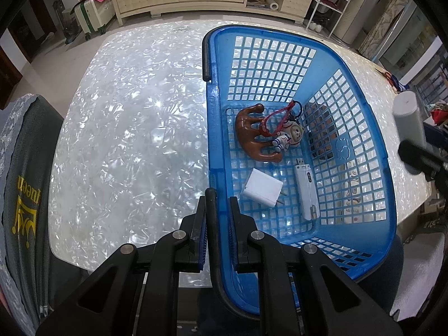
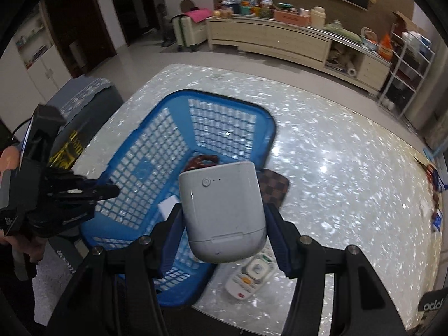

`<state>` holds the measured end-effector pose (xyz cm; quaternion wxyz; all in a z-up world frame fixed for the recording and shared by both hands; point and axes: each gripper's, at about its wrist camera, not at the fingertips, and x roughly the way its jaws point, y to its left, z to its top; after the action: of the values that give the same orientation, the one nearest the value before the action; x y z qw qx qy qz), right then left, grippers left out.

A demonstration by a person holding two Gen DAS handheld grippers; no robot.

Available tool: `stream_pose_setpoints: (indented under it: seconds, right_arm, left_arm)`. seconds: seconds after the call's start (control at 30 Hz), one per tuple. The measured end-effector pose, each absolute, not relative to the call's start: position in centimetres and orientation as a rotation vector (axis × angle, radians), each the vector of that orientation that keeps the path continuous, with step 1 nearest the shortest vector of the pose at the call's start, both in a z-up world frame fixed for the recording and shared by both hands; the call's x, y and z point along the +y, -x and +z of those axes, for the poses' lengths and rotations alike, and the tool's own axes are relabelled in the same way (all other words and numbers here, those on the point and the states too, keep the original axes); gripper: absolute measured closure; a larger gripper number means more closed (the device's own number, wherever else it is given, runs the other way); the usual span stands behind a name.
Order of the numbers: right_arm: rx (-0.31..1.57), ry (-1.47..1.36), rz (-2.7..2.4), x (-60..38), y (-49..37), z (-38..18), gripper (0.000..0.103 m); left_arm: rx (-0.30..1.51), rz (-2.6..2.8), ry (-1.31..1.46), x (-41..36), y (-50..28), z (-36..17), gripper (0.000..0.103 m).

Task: Organize rigid objects
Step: 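Carry the white power bank with the right tool and release it into the basket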

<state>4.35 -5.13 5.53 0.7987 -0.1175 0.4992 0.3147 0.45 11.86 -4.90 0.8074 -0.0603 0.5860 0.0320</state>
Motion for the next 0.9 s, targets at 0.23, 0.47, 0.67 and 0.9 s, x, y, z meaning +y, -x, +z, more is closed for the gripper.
stream_pose_setpoints:
  seconds: [0.23,0.47,0.67,0.9]
  right_arm:
    - [1.075,0.299,0.733,-2.1,-3.6,4.9,0.048]
    - [1.085,0.353,0.764,-0.4,-3.9,2.9,0.048]
    - [1.105,0.365,0.775,0.1,-4.0,1.5,0.048]
    - [1.103,0.379,0.777,0.7,-3.9,0.5,0.048]
  left_arm:
    - [1.252,0.071,0.124,11.8,-0.4,-4.8,0.088]
    - [1.251,0.072,0.123,11.7,-0.5,-4.8,0.088]
    - [1.253,0.074,0.12,11.7,-0.4,-4.8,0.088]
    - [1.25,0.074,0.117,11.7,-0.4,-4.7,0.088]
